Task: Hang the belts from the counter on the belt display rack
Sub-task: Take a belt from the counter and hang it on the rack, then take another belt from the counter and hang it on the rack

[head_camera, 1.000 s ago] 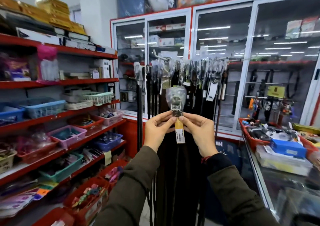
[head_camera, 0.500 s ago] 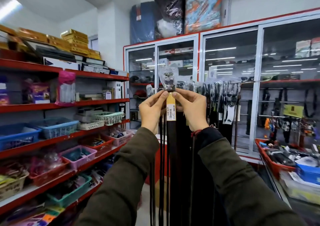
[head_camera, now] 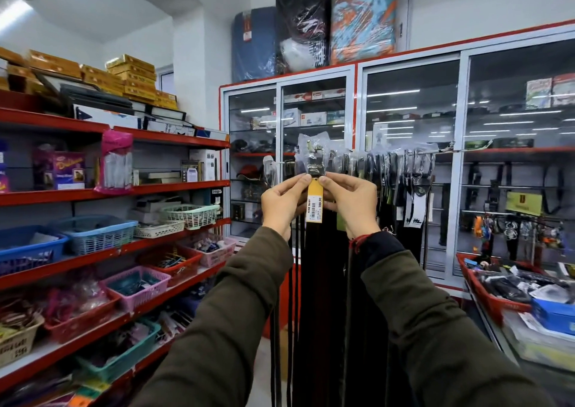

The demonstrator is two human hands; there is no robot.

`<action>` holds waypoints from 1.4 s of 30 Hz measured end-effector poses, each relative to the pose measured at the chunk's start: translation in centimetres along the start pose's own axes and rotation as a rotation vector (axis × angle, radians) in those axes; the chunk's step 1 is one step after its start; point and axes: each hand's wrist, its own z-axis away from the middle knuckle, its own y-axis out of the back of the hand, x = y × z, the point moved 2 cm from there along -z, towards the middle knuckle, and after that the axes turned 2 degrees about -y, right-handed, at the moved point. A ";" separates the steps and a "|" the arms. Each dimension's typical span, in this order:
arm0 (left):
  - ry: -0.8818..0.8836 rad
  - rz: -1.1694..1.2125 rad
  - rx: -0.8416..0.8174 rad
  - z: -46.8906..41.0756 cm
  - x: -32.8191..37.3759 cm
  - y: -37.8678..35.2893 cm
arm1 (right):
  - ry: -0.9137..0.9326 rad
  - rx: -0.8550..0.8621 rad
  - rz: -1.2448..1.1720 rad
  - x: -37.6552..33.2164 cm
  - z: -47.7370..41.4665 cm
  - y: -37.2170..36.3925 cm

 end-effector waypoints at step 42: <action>-0.391 -0.979 -0.796 34.5 -31.6 -11.2 | -0.174 0.309 1.688 9.4 33.4 38.8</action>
